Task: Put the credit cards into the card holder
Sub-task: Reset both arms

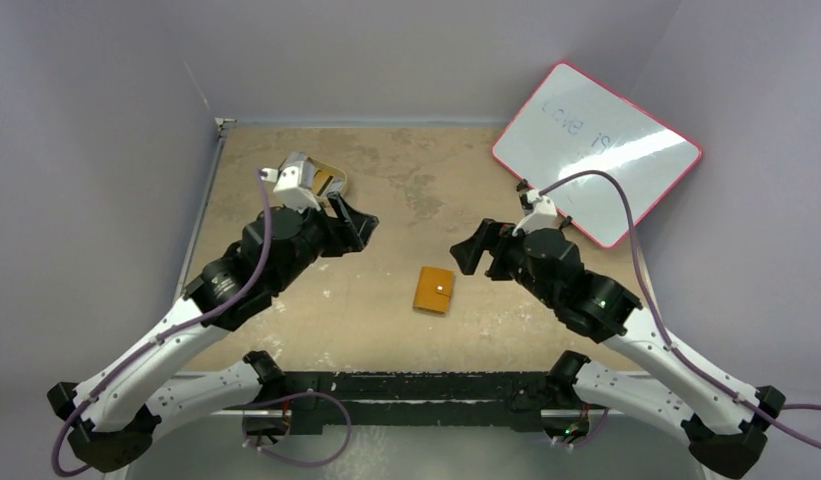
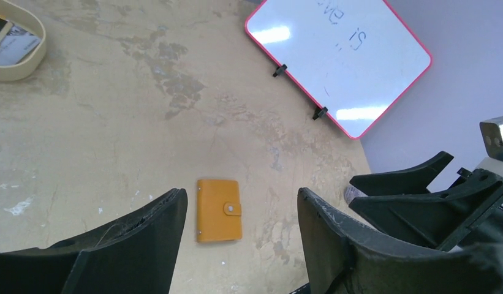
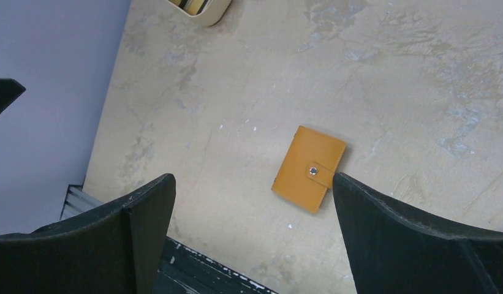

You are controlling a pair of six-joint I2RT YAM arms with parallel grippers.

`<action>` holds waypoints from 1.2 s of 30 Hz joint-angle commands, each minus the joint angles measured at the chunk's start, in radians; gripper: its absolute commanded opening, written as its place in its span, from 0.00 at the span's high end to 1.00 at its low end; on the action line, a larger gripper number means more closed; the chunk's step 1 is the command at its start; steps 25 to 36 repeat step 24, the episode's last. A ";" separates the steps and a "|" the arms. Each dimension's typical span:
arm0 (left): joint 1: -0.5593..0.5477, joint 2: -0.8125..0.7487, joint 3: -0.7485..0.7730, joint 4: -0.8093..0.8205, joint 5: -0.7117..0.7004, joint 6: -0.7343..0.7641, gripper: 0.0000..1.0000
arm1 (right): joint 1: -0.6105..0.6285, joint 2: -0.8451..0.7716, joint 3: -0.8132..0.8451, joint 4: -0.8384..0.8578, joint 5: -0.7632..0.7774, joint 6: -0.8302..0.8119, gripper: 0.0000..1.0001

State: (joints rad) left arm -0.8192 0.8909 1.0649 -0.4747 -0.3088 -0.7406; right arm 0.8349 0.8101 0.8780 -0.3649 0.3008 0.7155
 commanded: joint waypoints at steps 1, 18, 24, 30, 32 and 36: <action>0.004 -0.082 0.038 -0.039 -0.034 0.029 0.34 | 0.003 -0.060 0.081 -0.060 0.056 0.002 0.01; 0.003 -0.147 0.006 -0.038 -0.087 0.053 0.30 | 0.003 -0.121 0.125 -0.007 0.079 -0.046 0.01; 0.004 -0.140 0.004 -0.033 -0.084 0.058 0.29 | 0.001 -0.110 0.121 -0.009 0.082 -0.051 0.01; 0.004 -0.140 0.004 -0.033 -0.084 0.058 0.29 | 0.001 -0.110 0.121 -0.009 0.082 -0.051 0.01; 0.004 -0.140 0.004 -0.033 -0.084 0.058 0.29 | 0.001 -0.110 0.121 -0.009 0.082 -0.051 0.01; 0.004 -0.140 0.004 -0.033 -0.084 0.058 0.29 | 0.001 -0.110 0.121 -0.009 0.082 -0.051 0.01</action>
